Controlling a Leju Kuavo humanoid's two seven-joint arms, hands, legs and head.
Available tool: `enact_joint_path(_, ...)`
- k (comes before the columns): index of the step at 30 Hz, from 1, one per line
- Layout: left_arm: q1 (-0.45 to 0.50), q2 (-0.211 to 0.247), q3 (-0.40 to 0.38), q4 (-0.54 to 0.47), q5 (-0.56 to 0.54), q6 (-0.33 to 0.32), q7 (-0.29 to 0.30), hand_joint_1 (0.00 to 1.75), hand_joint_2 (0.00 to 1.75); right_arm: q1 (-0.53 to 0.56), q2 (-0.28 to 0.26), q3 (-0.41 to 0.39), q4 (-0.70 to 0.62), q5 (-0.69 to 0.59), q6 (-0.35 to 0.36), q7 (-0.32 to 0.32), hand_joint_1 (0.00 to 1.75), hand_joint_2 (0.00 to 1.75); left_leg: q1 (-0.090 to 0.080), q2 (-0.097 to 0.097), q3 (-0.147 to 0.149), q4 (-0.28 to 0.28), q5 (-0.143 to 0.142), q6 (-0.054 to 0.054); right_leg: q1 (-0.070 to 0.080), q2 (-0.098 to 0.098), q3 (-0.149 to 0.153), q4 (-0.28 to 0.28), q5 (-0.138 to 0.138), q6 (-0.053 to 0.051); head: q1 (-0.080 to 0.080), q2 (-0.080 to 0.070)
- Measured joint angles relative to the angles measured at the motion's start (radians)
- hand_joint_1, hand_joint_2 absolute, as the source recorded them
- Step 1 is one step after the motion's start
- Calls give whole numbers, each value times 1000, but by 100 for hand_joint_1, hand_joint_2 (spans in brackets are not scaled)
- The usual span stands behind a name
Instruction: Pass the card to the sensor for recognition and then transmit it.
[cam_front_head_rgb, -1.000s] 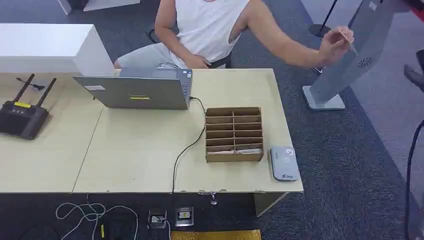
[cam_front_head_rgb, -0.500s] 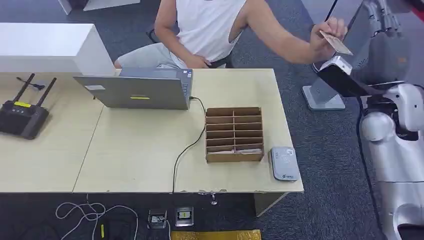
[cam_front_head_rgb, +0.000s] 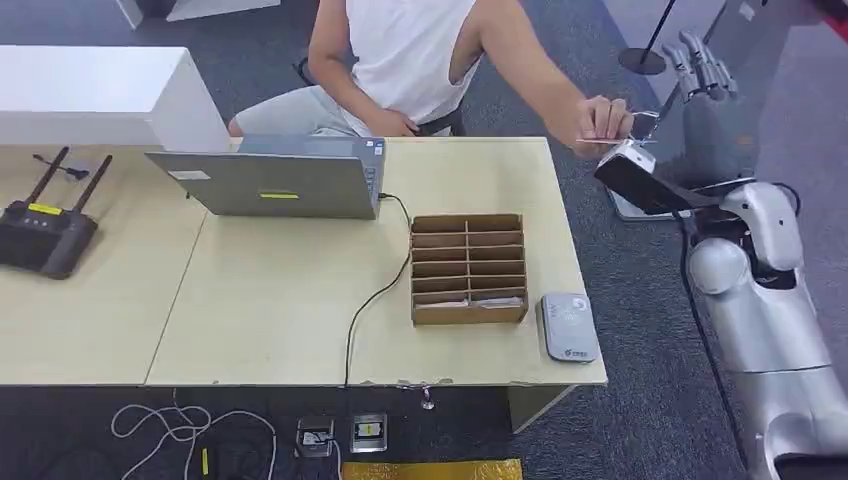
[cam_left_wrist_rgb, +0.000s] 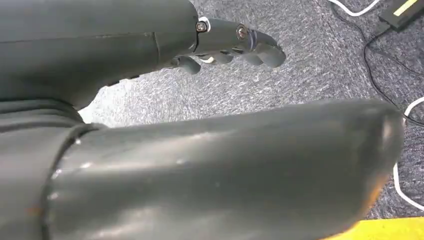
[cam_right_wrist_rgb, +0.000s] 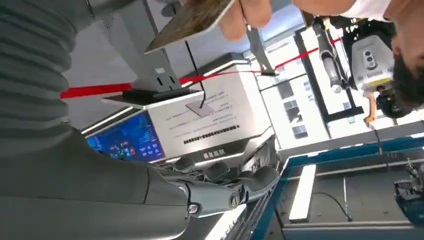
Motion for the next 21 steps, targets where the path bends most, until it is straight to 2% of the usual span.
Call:
enact_joint_path(2,0,0,0,0,0,0,0,0,0,3,2,0,0,-3,6,0,175,175,0,0,0,0,0,0,0,0,0,0,0,0,0,0)
enact_joint_path(21,1,0,0,0,-2,-5,-2,0,0,22,16,-1,-1,-17,82,9,175,175,0,0,0,0,0,0,0,0,0,0,0,0,0,0)
